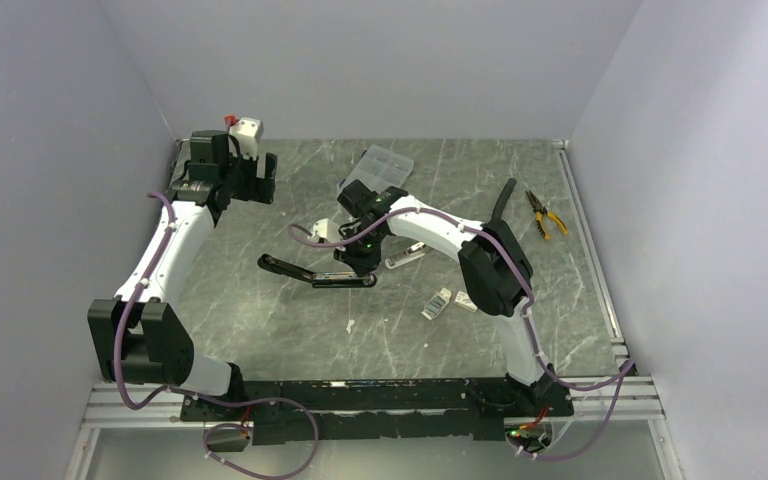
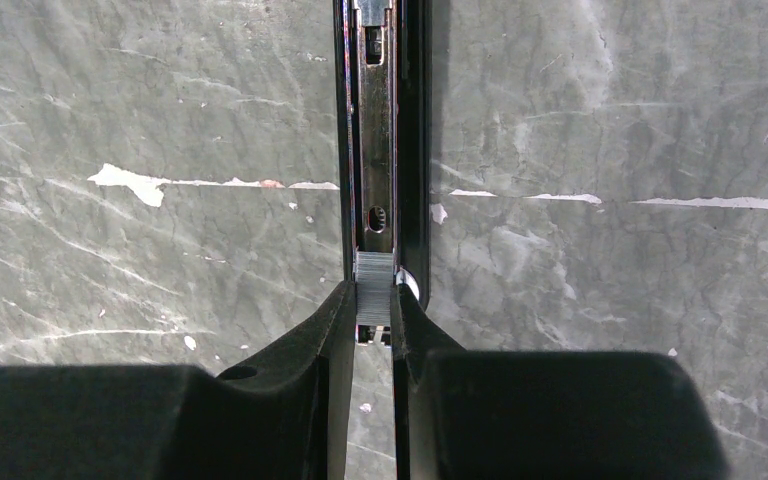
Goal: Load the staples into the stapler
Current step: Install the staple into the stapler.
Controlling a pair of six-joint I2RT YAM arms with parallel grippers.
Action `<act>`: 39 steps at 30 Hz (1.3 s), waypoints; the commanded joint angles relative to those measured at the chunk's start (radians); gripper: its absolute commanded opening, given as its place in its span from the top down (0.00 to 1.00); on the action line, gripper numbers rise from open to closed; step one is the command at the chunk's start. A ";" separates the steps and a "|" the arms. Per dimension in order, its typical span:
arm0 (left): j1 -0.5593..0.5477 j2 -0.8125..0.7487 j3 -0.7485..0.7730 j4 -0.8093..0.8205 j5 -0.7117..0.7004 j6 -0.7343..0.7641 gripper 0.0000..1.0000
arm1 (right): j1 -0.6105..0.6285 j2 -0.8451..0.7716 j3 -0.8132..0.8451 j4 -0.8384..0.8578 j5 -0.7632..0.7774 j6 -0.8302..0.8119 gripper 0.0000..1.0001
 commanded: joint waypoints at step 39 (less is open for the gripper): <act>0.006 -0.039 0.040 0.001 0.001 -0.004 0.06 | 0.011 -0.005 -0.011 0.015 0.037 -0.003 0.75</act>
